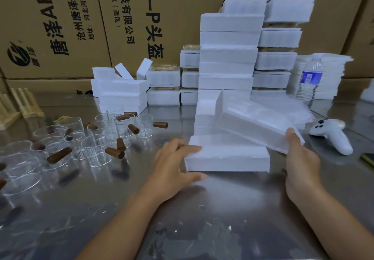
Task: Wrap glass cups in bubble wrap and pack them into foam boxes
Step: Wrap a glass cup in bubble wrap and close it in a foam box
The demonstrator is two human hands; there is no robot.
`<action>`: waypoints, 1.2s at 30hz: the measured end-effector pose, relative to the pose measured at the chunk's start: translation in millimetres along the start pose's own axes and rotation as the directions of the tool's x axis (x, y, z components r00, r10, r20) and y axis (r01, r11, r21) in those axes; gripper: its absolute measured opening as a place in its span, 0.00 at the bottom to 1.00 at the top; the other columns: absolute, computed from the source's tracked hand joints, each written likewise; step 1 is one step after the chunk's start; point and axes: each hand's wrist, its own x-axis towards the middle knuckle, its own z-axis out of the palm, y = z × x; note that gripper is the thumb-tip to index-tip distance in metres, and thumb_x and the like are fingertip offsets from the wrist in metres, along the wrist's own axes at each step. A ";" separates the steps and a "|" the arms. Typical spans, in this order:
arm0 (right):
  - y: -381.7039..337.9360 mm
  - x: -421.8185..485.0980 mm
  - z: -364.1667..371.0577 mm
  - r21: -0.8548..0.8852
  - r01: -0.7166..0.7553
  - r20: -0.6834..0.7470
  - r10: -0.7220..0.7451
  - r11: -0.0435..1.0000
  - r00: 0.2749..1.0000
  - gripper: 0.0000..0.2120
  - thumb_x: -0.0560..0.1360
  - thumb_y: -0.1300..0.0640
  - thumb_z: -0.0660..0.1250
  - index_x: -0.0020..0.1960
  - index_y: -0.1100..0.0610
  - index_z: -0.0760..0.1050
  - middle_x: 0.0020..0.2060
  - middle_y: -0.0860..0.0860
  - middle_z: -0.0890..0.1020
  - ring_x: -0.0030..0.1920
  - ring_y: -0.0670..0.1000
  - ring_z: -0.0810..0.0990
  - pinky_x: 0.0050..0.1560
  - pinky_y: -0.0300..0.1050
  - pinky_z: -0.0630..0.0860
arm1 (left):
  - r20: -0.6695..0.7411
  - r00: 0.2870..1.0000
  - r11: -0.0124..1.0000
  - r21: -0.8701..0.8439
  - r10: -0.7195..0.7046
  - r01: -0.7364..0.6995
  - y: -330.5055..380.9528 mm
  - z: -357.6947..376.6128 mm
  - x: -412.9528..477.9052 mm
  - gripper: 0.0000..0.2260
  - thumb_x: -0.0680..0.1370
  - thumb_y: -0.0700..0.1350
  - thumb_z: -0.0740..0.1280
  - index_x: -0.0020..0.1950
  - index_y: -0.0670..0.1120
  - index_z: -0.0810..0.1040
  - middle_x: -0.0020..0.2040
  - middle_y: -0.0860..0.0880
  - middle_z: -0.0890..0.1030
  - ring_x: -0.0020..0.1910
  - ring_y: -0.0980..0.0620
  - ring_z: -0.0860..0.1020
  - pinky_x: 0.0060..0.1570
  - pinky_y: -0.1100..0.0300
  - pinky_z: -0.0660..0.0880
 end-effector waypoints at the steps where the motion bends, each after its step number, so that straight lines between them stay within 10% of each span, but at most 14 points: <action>1: -1.5 0.2 -0.9 0.030 -0.012 -0.015 0.013 0.999 1.000 0.13 0.74 0.42 0.65 0.38 0.50 0.73 0.34 0.44 0.76 0.37 0.47 0.75 0.41 0.42 0.70 | 0.006 1.000 0.999 0.050 0.006 -0.007 -1.0 -1.1 -0.3 0.28 0.65 0.60 0.75 0.63 0.63 0.73 0.55 0.62 0.67 0.58 0.60 0.64 0.56 0.69 0.58; 9: 1.9 -4.5 3.1 0.204 -0.148 0.211 0.104 0.968 0.972 0.07 0.79 0.50 0.60 0.51 0.51 0.75 0.42 0.49 0.84 0.40 0.52 0.85 0.38 0.44 0.80 | 0.021 0.998 0.975 0.213 0.064 -0.067 3.2 1.3 6.7 0.31 0.65 0.62 0.73 0.62 0.50 0.70 0.63 0.59 0.70 0.68 0.59 0.64 0.68 0.67 0.44; 19: -4.4 -1.5 -1.2 0.257 -0.141 0.152 0.104 0.956 0.983 0.12 0.81 0.48 0.54 0.60 0.50 0.70 0.45 0.46 0.80 0.43 0.51 0.82 0.40 0.44 0.75 | 0.007 0.999 0.898 0.440 -0.036 0.030 4.7 -1.3 9.5 0.27 0.76 0.60 0.64 0.71 0.52 0.63 0.67 0.52 0.64 0.68 0.52 0.62 0.55 0.56 0.69; 26: -7.6 11.5 -20.7 0.110 0.013 -0.214 0.011 0.994 0.977 0.09 0.75 0.53 0.57 0.53 0.51 0.71 0.46 0.48 0.77 0.48 0.52 0.76 0.49 0.48 0.72 | -0.300 0.931 0.970 0.058 -0.208 0.235 -3.6 -9.9 6.1 0.22 0.78 0.53 0.64 0.69 0.44 0.67 0.64 0.45 0.70 0.59 0.46 0.71 0.51 0.56 0.68; 36: 9.1 12.7 -20.4 -0.343 0.066 -0.151 -0.124 0.937 0.981 0.25 0.78 0.51 0.58 0.71 0.60 0.61 0.64 0.56 0.70 0.59 0.58 0.72 0.55 0.50 0.67 | -0.456 0.788 0.902 -0.323 -0.414 0.287 -9.2 -12.9 8.9 0.11 0.81 0.52 0.58 0.52 0.44 0.68 0.46 0.47 0.76 0.45 0.48 0.72 0.39 0.61 0.60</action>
